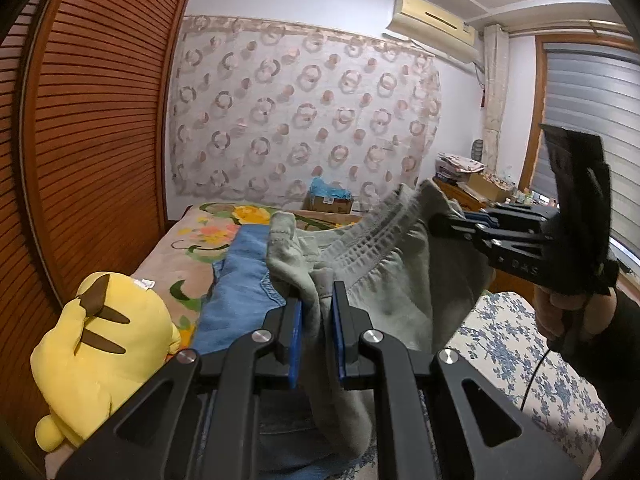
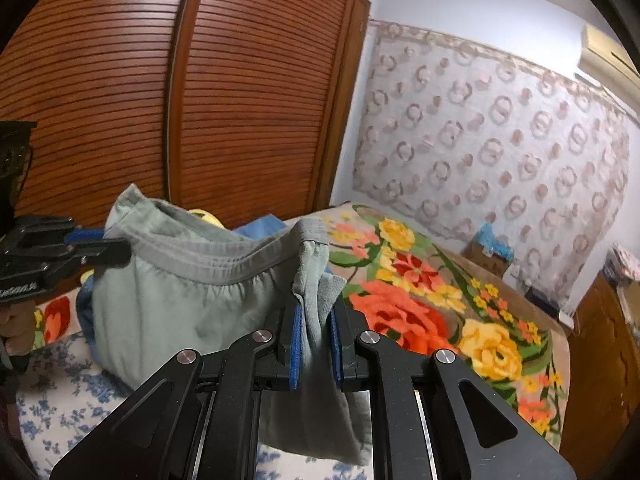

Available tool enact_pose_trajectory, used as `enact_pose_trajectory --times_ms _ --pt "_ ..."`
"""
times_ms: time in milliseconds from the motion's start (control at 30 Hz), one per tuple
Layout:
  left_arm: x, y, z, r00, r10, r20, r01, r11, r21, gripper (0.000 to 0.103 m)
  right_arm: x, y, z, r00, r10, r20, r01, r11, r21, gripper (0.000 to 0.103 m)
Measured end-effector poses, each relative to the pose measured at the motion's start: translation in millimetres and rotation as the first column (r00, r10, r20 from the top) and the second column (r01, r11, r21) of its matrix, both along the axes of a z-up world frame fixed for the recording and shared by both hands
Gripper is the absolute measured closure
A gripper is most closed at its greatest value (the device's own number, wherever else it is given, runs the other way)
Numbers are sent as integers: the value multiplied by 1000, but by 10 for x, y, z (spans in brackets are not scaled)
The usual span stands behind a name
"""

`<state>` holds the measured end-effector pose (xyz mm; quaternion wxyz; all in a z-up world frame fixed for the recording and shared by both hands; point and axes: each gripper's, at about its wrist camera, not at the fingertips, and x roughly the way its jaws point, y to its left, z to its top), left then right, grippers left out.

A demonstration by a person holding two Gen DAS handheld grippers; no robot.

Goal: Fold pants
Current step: 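Lift the folded grey-green pants with both grippers and carry them toward the jeans, then lower the pants onto the blue jeans stack with both grippers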

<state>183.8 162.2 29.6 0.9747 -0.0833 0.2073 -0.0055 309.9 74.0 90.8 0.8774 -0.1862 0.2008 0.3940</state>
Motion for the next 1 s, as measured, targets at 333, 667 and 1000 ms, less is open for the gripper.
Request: enact_pose_trajectory --times_ms 333,667,1000 --pt "-83 183 -67 999 40 14 -39 999 -35 92 224 574 -62 996 78 31 -76 996 -54 94" --pt "-200 277 -237 992 126 -12 -127 988 -91 92 339 1054 -238 992 124 23 -122 989 -88 94" --pt "-248 264 -329 987 163 -12 -163 982 -94 92 406 1299 -304 992 125 1 -124 989 -81 94"
